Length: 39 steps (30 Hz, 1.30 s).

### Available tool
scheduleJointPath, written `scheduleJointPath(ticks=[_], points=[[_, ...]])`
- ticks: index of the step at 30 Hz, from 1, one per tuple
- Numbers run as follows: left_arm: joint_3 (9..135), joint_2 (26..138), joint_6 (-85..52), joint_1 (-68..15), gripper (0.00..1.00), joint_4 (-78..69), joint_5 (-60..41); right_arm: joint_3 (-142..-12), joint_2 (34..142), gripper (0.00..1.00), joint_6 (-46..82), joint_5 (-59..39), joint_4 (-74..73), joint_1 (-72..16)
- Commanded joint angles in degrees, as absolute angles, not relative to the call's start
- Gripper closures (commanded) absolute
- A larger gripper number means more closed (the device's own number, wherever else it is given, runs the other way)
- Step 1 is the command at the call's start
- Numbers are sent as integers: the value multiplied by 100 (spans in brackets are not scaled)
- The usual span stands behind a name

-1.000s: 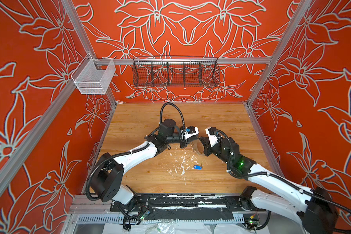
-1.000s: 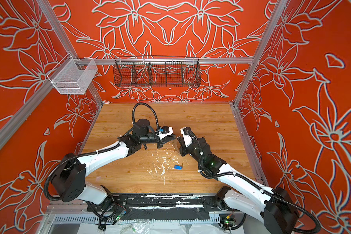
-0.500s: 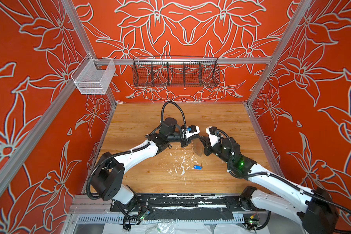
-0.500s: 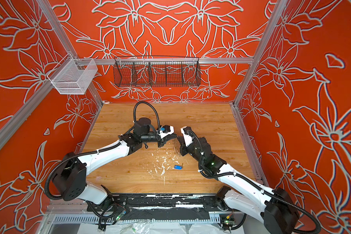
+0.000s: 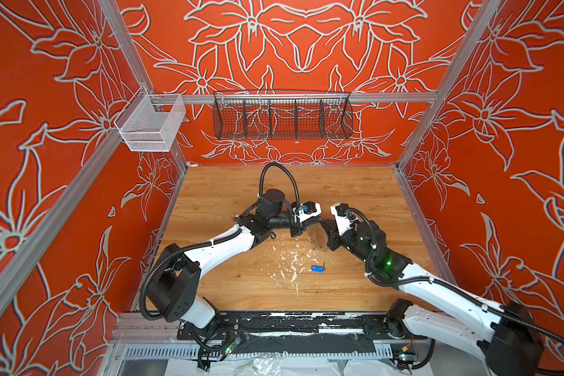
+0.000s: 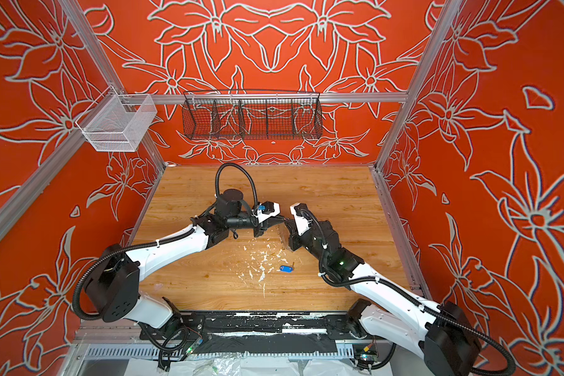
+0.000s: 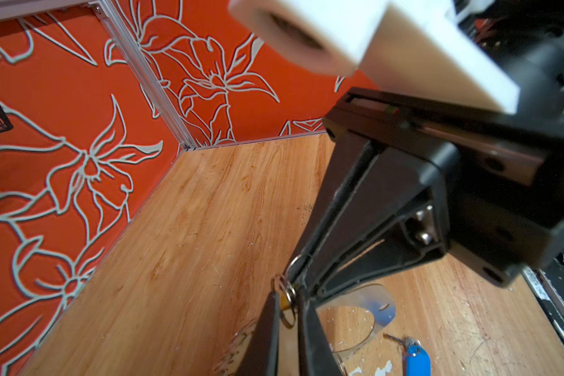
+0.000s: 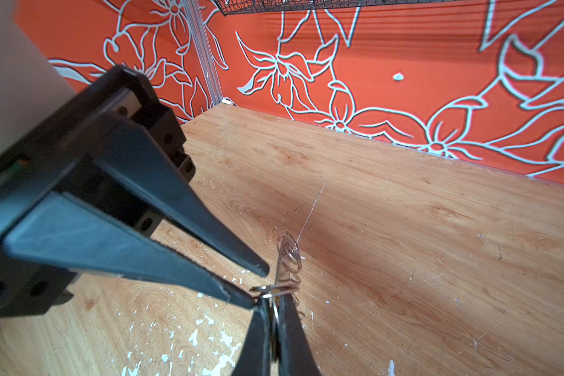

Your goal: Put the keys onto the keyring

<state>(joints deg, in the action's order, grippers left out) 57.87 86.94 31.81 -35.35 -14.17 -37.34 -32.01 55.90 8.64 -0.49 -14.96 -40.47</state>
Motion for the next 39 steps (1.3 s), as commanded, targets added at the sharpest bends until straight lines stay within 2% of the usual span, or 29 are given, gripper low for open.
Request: scheduleJointPath(ticks=[1, 10, 17, 28, 39], points=[[5911, 8781, 3298, -3579, 85, -1371, -3703, -3274, 5467, 100, 923, -159, -1829, -4034], [5930, 8807, 3322, -3579, 85, -1345, -3678, -3243, 5462, 100, 959, -146, -1883, -4034], [5958, 8815, 3349, -3579, 100, -1288, -3726, -3219, 5476, 100, 975, -263, -1959, -4034], [5553, 8626, 3188, -3575, 100, -1934, -3469, -3168, 5624, 100, 1221, 252, -2010, -3991], [4896, 8349, 3042, -3526, 100, -2936, -3392, -3119, 5757, 100, 1671, 276, -2051, -3695]])
